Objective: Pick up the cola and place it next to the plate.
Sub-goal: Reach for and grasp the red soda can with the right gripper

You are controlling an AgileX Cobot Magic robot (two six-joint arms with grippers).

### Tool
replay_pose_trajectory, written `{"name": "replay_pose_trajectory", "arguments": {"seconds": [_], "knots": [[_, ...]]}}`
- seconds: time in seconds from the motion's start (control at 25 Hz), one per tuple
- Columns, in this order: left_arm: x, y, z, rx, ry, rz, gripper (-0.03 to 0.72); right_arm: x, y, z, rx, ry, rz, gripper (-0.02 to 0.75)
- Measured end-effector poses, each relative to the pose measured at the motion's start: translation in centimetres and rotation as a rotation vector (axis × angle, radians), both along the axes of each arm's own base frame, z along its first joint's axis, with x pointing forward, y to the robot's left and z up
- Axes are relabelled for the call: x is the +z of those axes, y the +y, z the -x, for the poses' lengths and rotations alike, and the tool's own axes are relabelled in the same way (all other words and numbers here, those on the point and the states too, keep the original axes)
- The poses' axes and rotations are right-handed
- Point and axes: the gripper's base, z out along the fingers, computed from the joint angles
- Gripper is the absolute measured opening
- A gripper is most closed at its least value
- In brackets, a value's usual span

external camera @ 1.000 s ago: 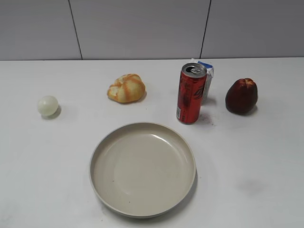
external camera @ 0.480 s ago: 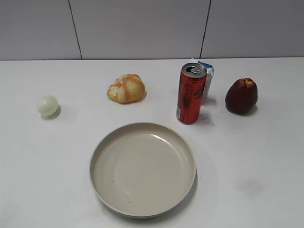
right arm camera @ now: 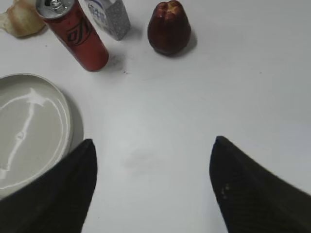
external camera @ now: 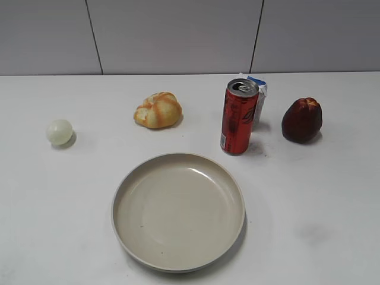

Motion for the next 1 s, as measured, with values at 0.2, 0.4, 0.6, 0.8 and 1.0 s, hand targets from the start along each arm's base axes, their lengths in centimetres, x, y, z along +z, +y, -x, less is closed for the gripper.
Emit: {"name": "replay_pose_trajectory", "arguments": {"seconds": [0.2,0.4,0.6,0.8,1.0], "knots": [[0.0,0.0,0.0,0.0,0.0,0.0,0.237,1.3,0.9,-5.0,0.014,0.108,-0.026,0.576],[0.0,0.0,0.0,0.0,0.0,0.0,0.237,1.7,1.7,-10.1,0.034,0.285,-0.019,0.576],[0.0,0.0,0.0,0.0,0.0,0.0,0.237,1.9,2.4,-15.6,0.039,0.436,-0.016,0.575],[0.0,0.0,0.0,0.0,0.0,0.0,0.237,1.6,3.1,-20.8,0.014,0.44,-0.047,0.575],[0.0,0.0,0.0,0.0,0.0,0.0,0.237,0.8,4.4,-24.6,0.01,0.447,-0.092,0.575]]}}
